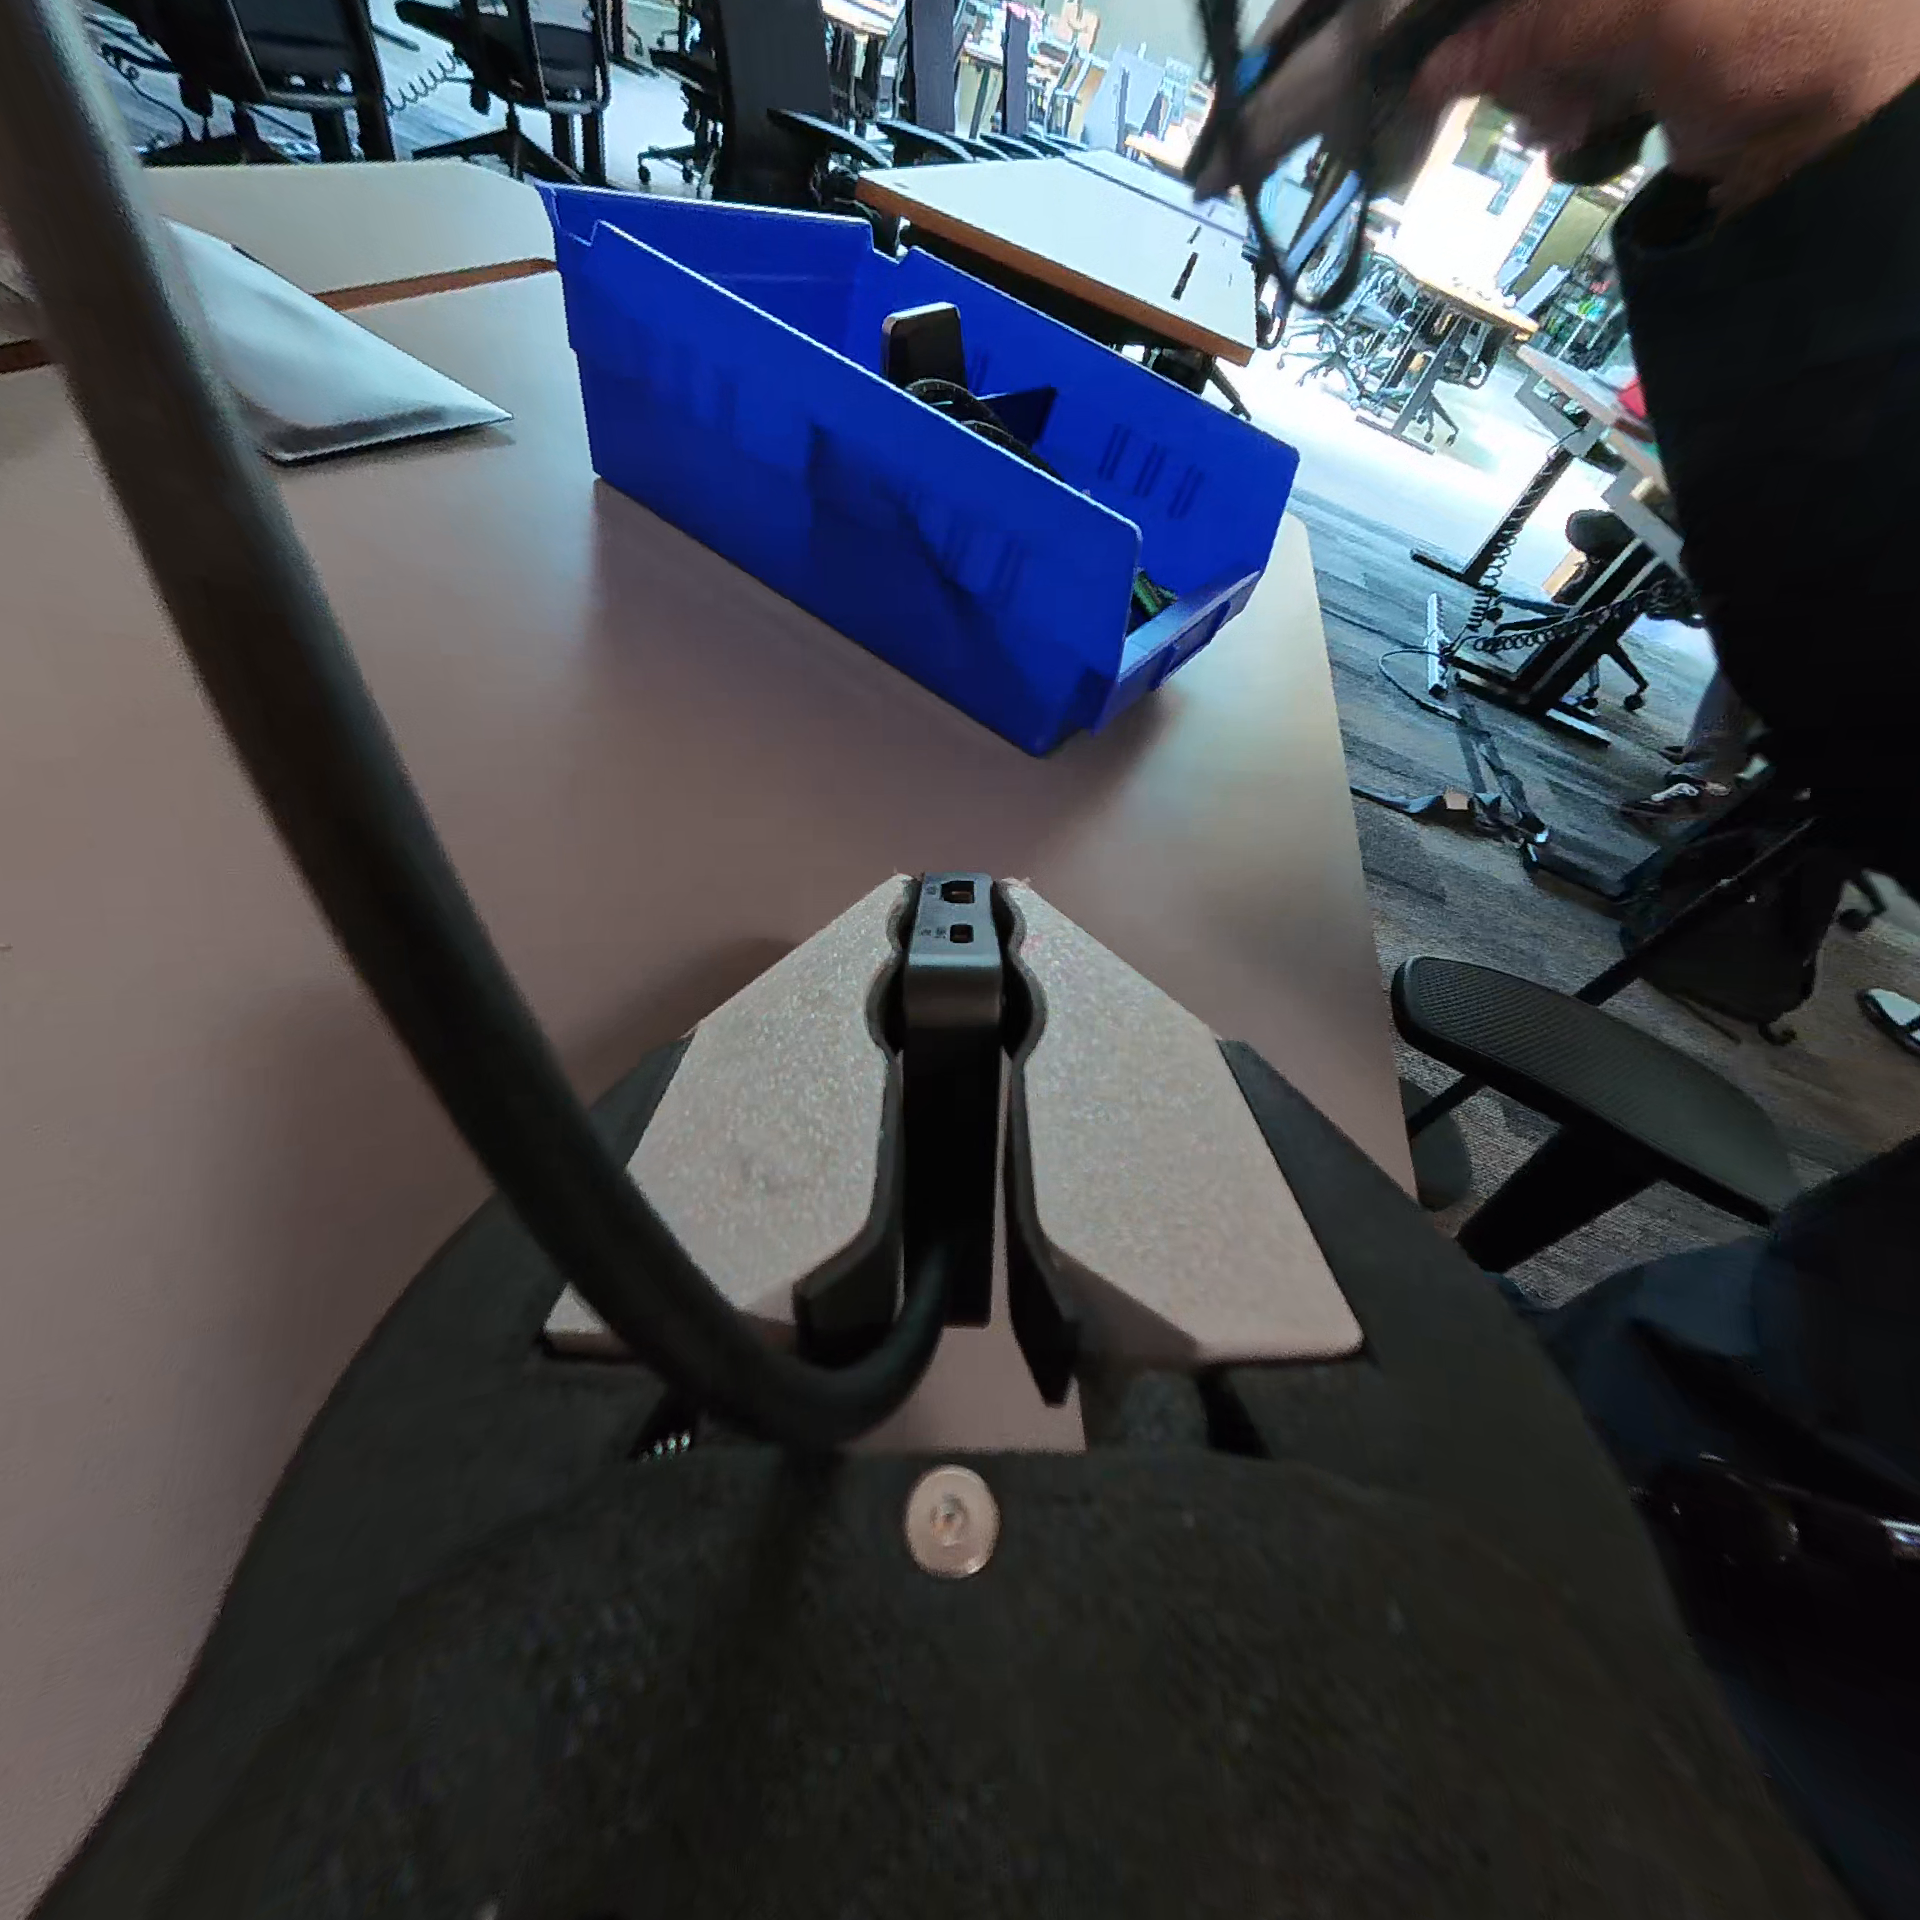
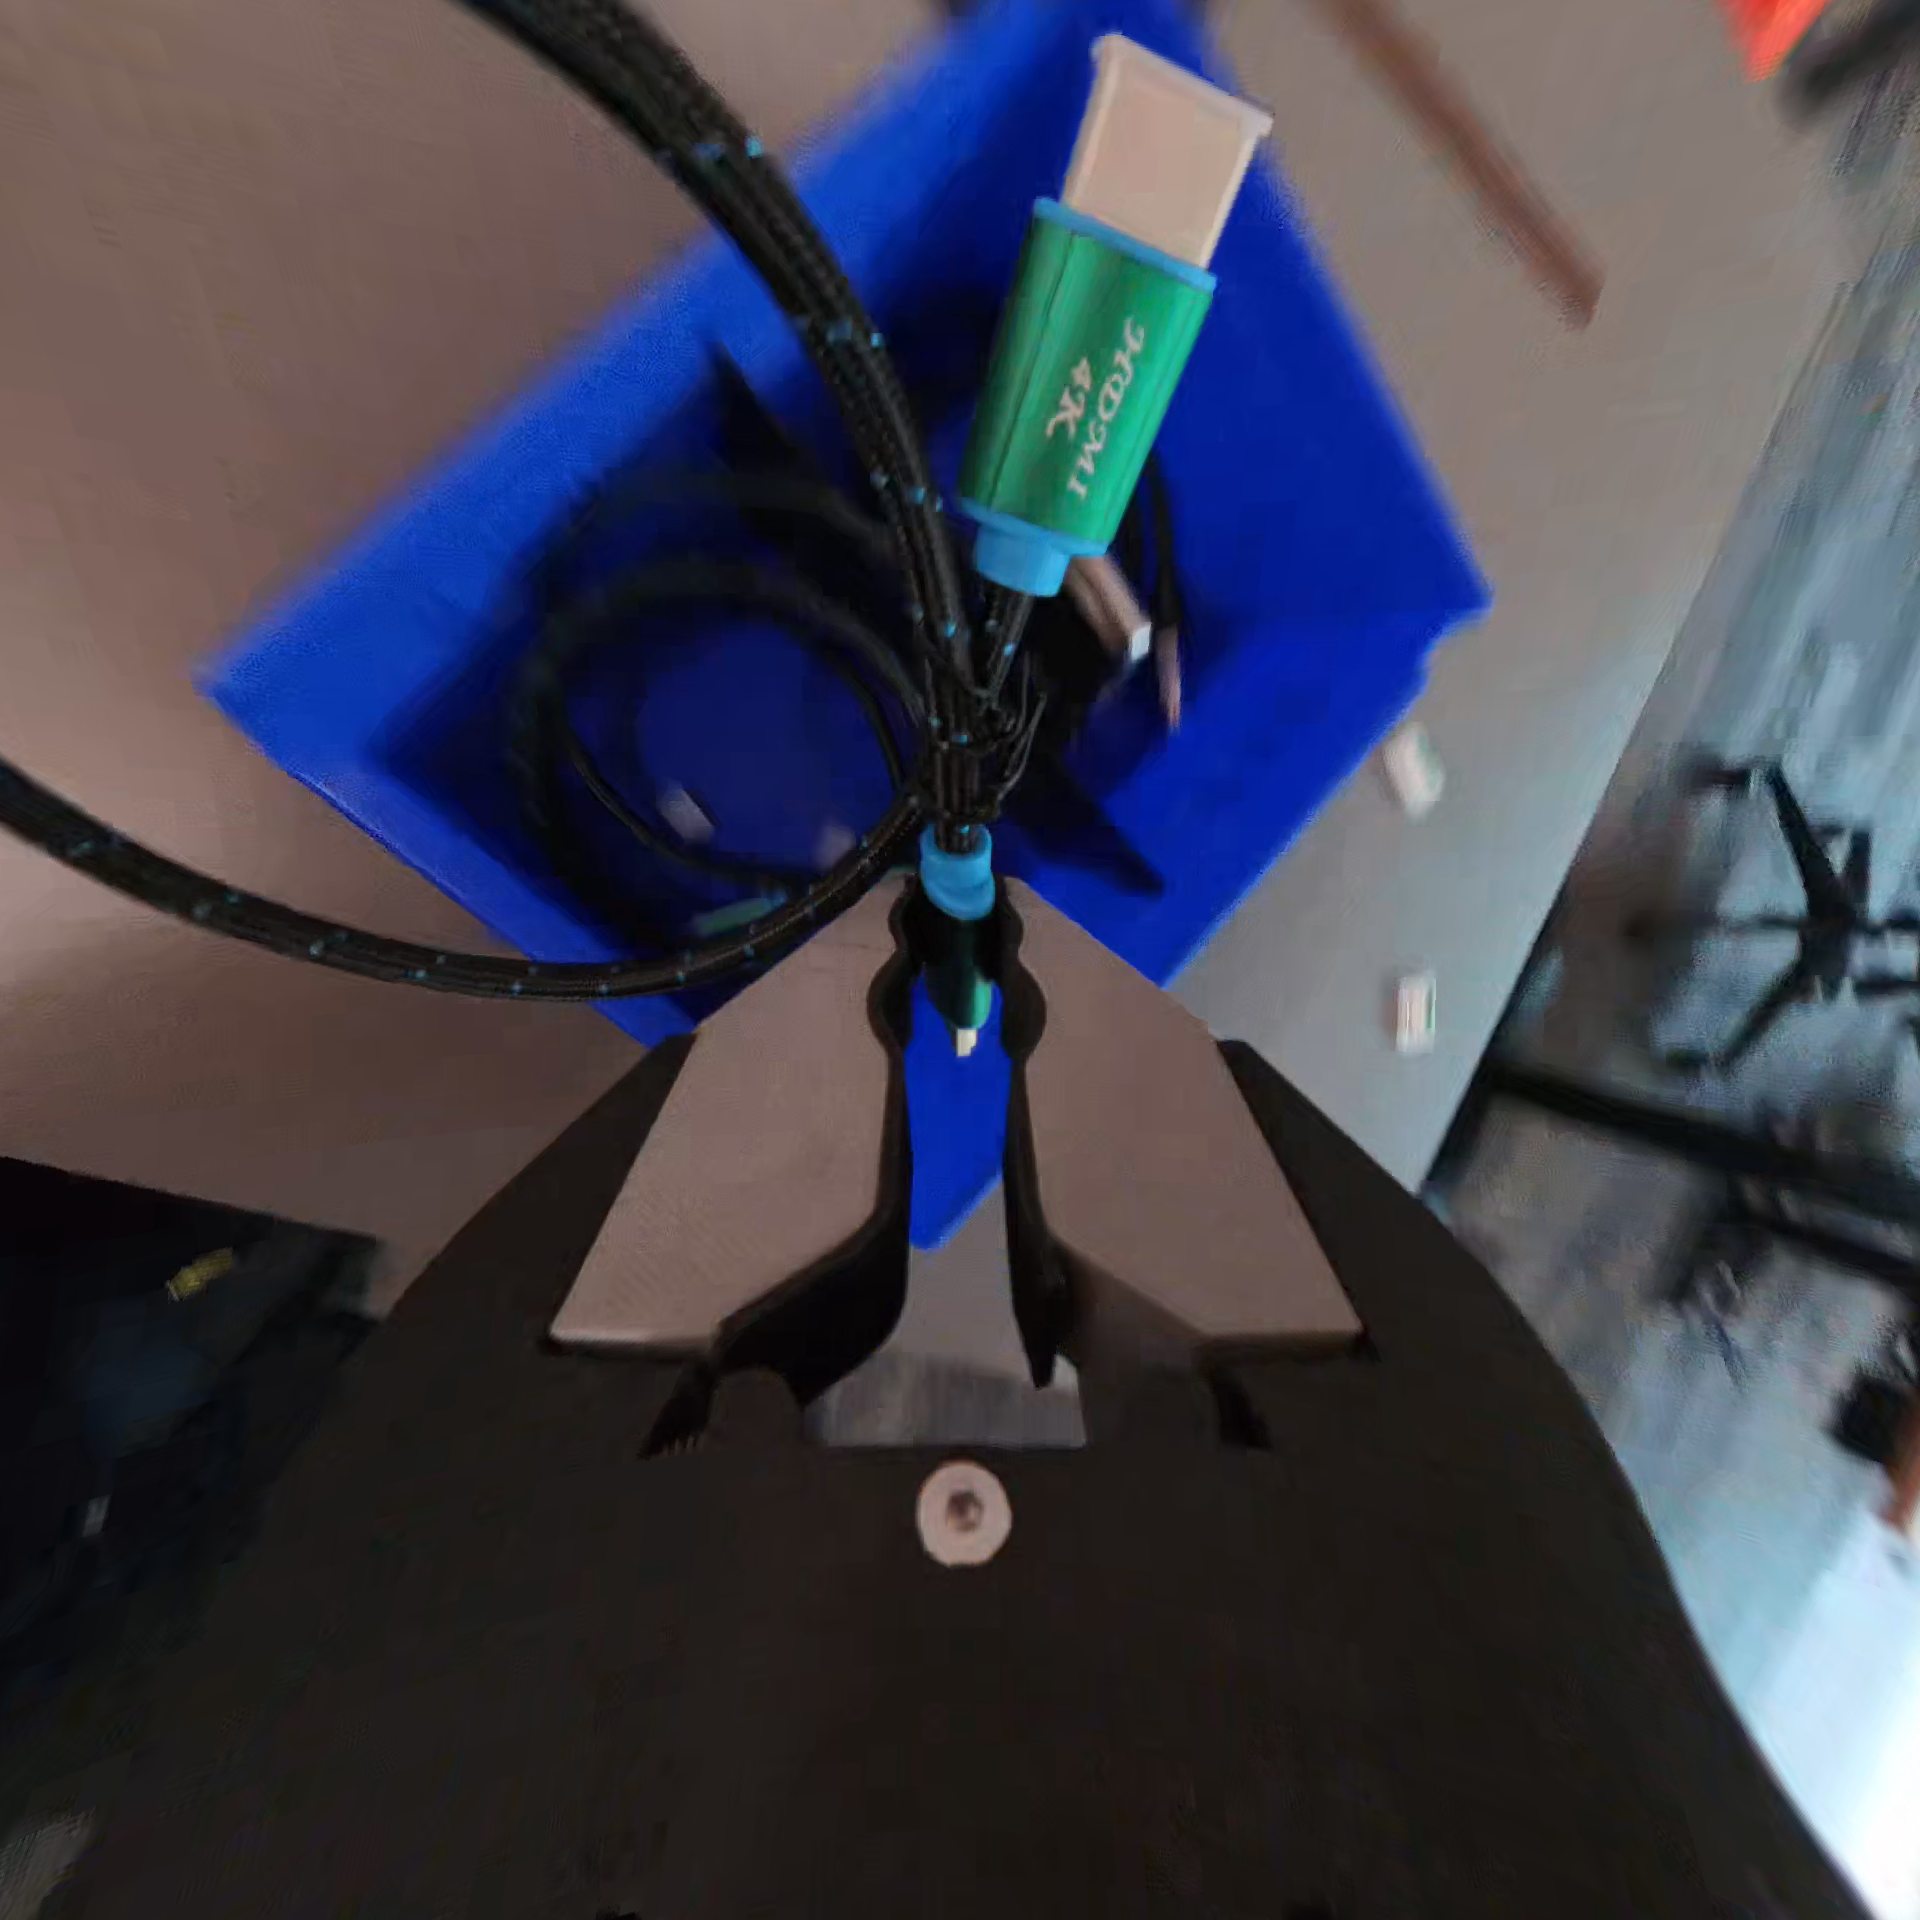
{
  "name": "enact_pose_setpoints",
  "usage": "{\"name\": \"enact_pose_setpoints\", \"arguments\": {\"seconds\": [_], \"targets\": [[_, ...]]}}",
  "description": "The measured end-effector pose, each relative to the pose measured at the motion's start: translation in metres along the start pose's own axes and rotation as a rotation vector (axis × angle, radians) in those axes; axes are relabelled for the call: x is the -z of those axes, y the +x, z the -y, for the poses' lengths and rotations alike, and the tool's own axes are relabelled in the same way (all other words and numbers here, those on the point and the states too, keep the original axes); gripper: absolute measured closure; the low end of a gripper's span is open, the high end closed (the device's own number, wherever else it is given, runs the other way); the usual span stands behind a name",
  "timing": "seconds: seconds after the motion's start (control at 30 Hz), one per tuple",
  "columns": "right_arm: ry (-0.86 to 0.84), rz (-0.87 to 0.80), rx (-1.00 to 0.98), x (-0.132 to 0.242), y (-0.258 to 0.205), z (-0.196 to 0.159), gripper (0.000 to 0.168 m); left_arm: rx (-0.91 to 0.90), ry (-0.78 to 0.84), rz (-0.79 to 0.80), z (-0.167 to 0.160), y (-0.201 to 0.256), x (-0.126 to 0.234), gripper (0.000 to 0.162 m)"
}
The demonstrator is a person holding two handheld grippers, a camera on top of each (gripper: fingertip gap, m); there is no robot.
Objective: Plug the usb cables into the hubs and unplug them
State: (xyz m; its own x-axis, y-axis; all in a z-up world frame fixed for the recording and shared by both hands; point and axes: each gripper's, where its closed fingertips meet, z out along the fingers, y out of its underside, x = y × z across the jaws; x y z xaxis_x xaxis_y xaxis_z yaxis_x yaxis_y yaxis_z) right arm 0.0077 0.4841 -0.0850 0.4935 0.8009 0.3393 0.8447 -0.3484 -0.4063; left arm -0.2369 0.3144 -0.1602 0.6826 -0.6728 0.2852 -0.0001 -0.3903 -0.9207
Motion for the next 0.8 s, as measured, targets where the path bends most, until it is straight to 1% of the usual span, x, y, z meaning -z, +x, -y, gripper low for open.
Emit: {"name": "enact_pose_setpoints", "arguments": {"seconds": [0.1,0.2,0.23,0.27,0.33,0.4,0.5,0.57,0.6,0.63,0.7,0.73,0.77,0.8], "targets": [[-0.301,0.004,0.021,-0.052,0.001,-0.05,0.16,-0.005,-0.015,0.001,-0.003,0.001,-0.002,0.151],[-0.506,-0.005,0.081,-0.091,-0.004,-0.084,0.157,-0.024,-0.041,0.025,-0.008,-0.002,-0.002,0.151],[-0.552,0.005,0.092,-0.096,-0.006,-0.093,0.157,-0.024,-0.046,0.03,-0.009,-0.003,-0.001,0.151],[-0.572,0.009,0.094,-0.099,-0.006,-0.099,0.151,-0.018,-0.045,0.03,-0.009,-0.004,-0.001,0.151],[-0.563,0.031,0.068,-0.096,-0.005,-0.102,0.143,0.008,-0.036,0.016,-0.008,-0.003,-0.001,0.151],[-0.53,0.055,0.028,-0.085,-0.002,-0.101,0.135,0.035,-0.025,-0.016,-0.006,0.0,-0.001,0.151],[-0.446,0.034,-0.039,-0.061,0.011,-0.091,0.123,0.057,-0.016,-0.069,-0.004,0.008,-0.002,0.151],[-0.316,0.062,-0.088,-0.047,0.007,-0.068,0.12,0.063,-0.013,-0.118,-0.003,0.015,-0.003,0.151],[-0.223,0.123,-0.099,-0.041,-0.008,-0.05,0.12,0.064,-0.009,-0.149,-0.002,0.02,-0.003,0.151],[-0.109,0.232,-0.086,-0.034,-0.033,-0.027,0.12,0.062,-0.002,-0.191,0.0,0.027,-0.002,0.151],[0.125,0.564,0.011,-0.007,-0.112,0.019,0.12,0.065,0.035,-0.304,0.007,0.045,0.002,0.151],[0.205,0.734,0.066,0.01,-0.153,0.033,0.122,0.072,0.055,-0.357,0.01,0.052,0.004,0.15],[0.261,0.858,0.109,0.024,-0.186,0.042,0.121,0.08,0.074,-0.397,0.014,0.058,0.007,0.151],[0.31,0.93,0.142,0.032,-0.212,0.05,0.122,0.086,0.092,-0.424,0.017,0.061,0.009,0.15]]}}
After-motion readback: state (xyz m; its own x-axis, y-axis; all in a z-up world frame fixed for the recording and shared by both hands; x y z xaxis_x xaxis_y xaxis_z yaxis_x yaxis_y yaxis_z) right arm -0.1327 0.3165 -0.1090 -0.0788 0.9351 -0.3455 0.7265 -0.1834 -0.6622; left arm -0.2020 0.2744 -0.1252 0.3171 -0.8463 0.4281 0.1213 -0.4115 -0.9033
